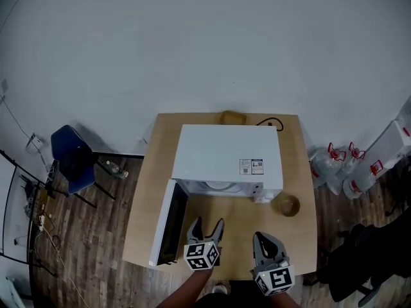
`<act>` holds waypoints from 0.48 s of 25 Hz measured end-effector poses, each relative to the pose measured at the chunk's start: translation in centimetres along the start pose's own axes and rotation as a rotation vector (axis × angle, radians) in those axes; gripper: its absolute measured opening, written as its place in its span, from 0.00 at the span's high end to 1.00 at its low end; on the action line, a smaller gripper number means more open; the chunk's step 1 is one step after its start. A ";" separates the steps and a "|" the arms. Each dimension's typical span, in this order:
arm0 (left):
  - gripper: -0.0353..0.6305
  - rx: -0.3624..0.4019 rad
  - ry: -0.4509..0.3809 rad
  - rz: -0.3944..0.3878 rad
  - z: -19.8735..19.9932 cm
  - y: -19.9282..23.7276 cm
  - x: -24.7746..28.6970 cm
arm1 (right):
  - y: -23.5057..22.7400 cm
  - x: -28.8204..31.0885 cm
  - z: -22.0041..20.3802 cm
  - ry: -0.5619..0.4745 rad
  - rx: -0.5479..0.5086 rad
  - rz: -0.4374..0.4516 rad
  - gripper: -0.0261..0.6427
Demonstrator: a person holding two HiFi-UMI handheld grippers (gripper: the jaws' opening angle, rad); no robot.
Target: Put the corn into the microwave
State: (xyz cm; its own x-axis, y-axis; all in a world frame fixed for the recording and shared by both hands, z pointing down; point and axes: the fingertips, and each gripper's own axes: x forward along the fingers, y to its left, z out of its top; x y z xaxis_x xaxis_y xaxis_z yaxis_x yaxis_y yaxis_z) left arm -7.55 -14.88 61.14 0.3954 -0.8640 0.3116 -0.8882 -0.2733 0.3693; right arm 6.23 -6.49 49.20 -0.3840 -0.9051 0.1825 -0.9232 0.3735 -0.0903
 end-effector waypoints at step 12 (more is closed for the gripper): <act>0.80 0.172 -0.116 -0.179 2.3 -8.2 -15.7 | 5.2 -8.5 0.0 -0.060 0.005 -0.076 0.87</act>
State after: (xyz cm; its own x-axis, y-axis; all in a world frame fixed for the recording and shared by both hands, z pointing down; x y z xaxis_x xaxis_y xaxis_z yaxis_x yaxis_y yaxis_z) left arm -7.05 -0.06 51.22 0.5288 -0.8357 0.1484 -0.8373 -0.4851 0.2522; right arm 4.69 3.13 47.16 -0.3109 -0.9415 0.1301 -0.9496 0.3021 -0.0833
